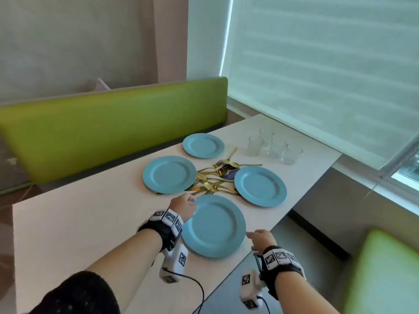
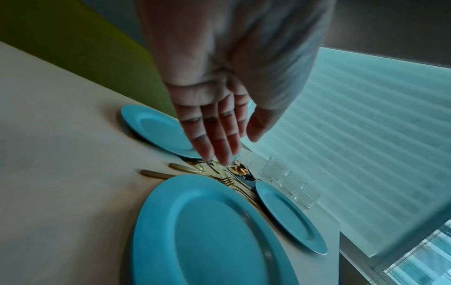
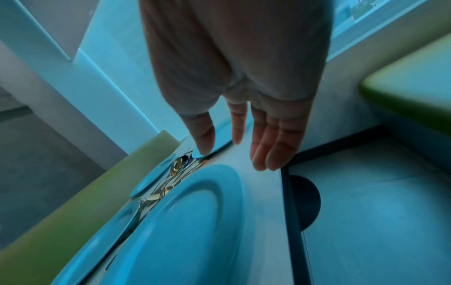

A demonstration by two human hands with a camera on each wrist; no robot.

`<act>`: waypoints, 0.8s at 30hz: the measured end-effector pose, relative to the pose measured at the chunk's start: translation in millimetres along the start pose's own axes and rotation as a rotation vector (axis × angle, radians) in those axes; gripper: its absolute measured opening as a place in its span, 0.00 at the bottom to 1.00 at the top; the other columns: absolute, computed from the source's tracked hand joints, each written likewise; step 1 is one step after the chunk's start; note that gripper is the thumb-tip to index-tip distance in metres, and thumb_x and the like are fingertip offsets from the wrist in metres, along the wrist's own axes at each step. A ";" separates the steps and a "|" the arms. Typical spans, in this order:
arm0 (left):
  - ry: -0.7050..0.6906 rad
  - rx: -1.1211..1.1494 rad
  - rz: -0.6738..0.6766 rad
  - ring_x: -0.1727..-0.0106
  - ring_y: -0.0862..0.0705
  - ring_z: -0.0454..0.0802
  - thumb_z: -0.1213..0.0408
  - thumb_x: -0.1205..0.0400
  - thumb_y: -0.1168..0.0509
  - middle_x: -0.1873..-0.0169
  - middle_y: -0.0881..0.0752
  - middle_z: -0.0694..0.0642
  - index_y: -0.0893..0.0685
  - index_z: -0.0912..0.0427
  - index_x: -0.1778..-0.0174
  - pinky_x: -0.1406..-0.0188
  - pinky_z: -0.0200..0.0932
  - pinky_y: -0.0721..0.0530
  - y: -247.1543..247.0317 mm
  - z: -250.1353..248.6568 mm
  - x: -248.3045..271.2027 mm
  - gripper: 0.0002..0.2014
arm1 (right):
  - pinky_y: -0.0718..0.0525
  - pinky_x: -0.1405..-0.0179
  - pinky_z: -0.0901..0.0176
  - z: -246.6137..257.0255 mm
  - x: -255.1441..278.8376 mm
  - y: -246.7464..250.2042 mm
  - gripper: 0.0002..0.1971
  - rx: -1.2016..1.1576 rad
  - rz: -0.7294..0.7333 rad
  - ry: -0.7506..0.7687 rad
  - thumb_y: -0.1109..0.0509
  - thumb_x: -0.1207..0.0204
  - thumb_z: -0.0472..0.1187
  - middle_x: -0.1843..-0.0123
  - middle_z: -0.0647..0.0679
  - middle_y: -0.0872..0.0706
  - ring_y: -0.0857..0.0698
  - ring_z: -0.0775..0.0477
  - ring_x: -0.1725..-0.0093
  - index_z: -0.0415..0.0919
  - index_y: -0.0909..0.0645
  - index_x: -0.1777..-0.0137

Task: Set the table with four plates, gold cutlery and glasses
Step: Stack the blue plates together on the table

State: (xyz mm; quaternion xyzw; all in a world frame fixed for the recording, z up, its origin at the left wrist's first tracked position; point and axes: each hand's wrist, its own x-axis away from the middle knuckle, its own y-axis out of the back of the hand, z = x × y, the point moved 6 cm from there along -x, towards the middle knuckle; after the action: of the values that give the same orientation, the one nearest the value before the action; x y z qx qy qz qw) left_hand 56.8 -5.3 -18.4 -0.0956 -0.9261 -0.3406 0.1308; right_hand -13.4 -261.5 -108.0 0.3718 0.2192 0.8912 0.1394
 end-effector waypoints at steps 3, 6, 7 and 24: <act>0.018 0.048 -0.048 0.53 0.14 0.55 0.66 0.21 0.38 0.43 0.15 0.56 0.20 0.61 0.39 0.52 0.37 0.21 5.3 8.0 -10.1 0.15 | 0.19 0.61 0.52 2.0 -7.4 -11.7 0.08 -0.026 -0.008 -0.043 0.31 0.23 0.40 0.68 0.44 0.23 0.21 0.45 0.68 0.35 0.26 0.55; 0.040 0.086 -0.081 0.59 0.16 0.52 0.67 0.20 0.39 0.49 0.18 0.54 0.21 0.58 0.41 0.55 0.34 0.25 7.4 14.1 -19.6 0.12 | 0.15 0.48 0.50 1.4 -8.1 -25.5 0.08 -0.042 0.003 -0.072 0.32 0.22 0.41 0.67 0.47 0.24 0.20 0.43 0.61 0.38 0.25 0.57; 0.047 0.099 -0.087 0.59 0.17 0.52 0.67 0.20 0.39 0.51 0.19 0.53 0.22 0.58 0.41 0.55 0.34 0.25 8.2 15.5 -21.7 0.12 | 0.15 0.50 0.48 0.4 -10.5 -29.8 0.08 -0.056 0.009 -0.076 0.32 0.22 0.41 0.66 0.46 0.23 0.19 0.41 0.58 0.37 0.25 0.54; 0.138 0.194 -0.107 0.36 0.18 0.63 0.58 0.20 0.36 0.35 0.18 0.63 0.30 0.63 0.28 0.34 0.52 0.20 -0.8 15.1 -68.9 0.25 | 0.15 0.47 0.40 54.0 2.0 30.2 0.16 -0.412 -0.168 0.051 0.44 0.16 0.43 0.58 0.39 0.18 0.17 0.36 0.52 0.33 0.20 0.56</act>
State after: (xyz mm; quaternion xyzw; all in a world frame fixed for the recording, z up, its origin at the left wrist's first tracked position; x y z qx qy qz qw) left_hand 119.3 -2.0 -51.1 -0.0093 -0.9472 -0.2618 0.1848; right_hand 21.7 -271.4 -58.0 0.2933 0.0663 0.9115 0.2807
